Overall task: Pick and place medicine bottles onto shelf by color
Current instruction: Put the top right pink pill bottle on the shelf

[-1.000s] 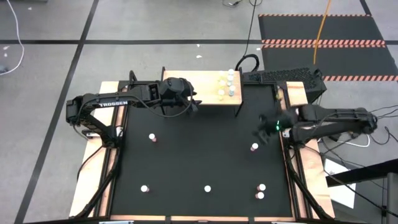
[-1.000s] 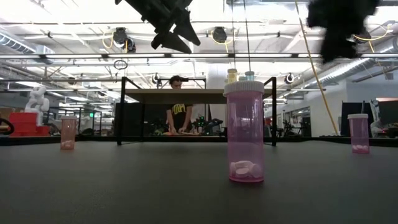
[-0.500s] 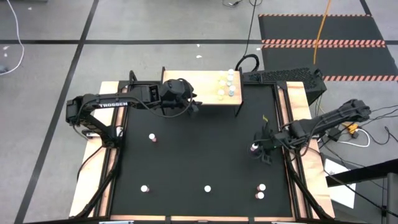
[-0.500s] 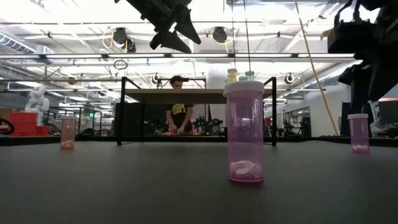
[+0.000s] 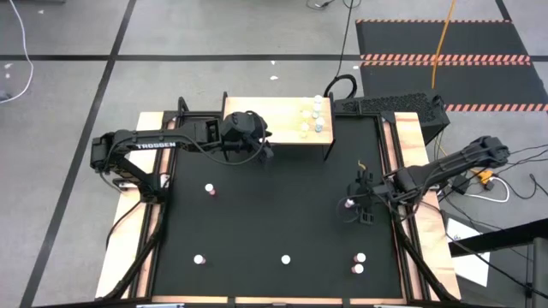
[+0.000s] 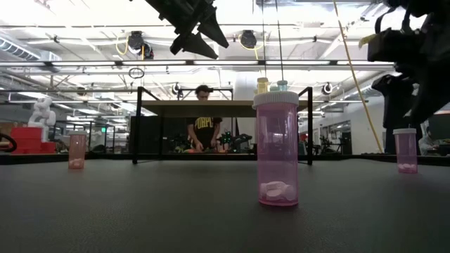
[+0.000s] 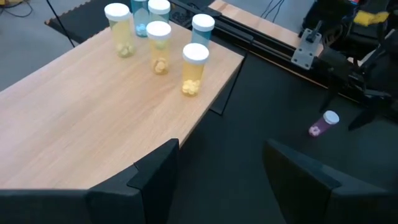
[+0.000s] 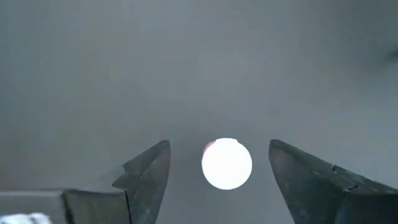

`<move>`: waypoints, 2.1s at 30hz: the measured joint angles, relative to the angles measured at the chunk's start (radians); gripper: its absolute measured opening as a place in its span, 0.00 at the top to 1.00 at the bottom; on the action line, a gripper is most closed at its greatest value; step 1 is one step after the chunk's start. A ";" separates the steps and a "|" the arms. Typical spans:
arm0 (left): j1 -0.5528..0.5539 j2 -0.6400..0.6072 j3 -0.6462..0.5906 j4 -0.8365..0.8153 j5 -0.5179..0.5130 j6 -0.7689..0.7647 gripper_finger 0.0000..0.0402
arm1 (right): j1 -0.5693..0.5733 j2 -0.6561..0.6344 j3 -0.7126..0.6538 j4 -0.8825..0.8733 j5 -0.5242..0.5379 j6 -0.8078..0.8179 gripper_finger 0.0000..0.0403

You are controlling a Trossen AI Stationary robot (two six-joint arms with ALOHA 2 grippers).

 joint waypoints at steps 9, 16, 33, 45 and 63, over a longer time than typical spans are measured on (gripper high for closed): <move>0.000 0.000 0.000 0.000 -0.011 0.000 0.43 | 0.000 0.094 0.000 0.007 -0.021 -0.001 0.41; 0.000 0.000 0.000 -0.001 -0.012 0.000 0.43 | -0.005 0.104 0.000 0.004 -0.005 0.043 0.44; 0.000 0.000 0.000 -0.001 -0.012 -0.004 0.43 | -0.092 0.094 0.001 -0.002 -0.043 0.018 0.73; 0.003 0.000 0.000 -0.025 -0.012 0.002 0.43 | -0.092 0.093 0.217 -0.023 -0.077 -0.118 0.71; 0.023 -0.138 0.000 -0.230 -0.214 -0.109 0.43 | -0.371 0.555 0.963 -0.318 -0.051 -0.774 0.70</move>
